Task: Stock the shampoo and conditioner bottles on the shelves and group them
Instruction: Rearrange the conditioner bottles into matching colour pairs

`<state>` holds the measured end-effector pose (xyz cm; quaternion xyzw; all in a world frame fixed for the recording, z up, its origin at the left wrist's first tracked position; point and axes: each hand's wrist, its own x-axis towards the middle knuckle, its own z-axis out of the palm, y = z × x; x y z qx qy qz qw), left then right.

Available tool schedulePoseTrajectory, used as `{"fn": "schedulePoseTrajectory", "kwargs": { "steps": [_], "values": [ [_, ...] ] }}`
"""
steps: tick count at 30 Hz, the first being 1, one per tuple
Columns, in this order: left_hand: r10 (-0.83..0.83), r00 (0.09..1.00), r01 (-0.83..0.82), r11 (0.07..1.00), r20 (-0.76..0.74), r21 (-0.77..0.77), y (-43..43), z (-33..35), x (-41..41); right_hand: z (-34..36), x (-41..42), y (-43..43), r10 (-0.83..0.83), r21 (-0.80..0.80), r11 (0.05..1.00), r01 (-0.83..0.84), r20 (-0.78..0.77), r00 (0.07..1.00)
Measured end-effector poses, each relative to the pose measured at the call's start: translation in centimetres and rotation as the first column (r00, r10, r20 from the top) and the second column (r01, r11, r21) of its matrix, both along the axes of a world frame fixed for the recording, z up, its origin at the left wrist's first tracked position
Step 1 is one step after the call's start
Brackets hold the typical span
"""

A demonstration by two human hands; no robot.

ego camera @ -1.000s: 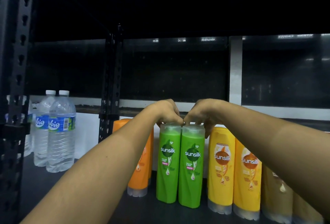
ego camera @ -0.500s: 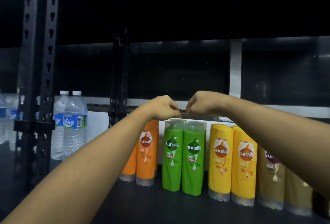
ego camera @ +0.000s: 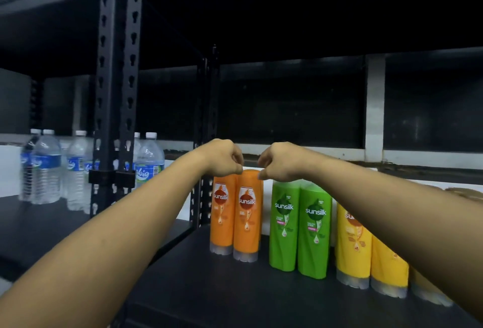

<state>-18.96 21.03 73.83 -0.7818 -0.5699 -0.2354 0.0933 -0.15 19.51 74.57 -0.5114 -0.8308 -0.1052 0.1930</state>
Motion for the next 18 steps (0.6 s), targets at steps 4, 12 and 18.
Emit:
{"fn": "schedulePoseTrajectory", "kwargs": {
  "steps": [4, 12, 18],
  "values": [
    [0.061, 0.998, -0.06, 0.997, 0.03, -0.041, 1.2, -1.5, -1.3, -1.4, -1.9, 1.2, -0.01, 0.105, 0.994, -0.004, 0.132, 0.991],
    [0.059, 0.982, -0.04, 0.993, 0.182, -0.107, 3.5, -4.1, -2.5, -2.7, -4.6, 3.3, -0.046, 0.158, 0.987, -0.005, 0.315, 0.948],
    [0.007, 0.956, 0.004, 0.999, 0.292, -0.037, 4.1, -5.2, -2.8, -2.3, -5.4, 3.9, -0.036, 0.11, 0.994, 0.007, 0.27, 0.962]
  ]
}}
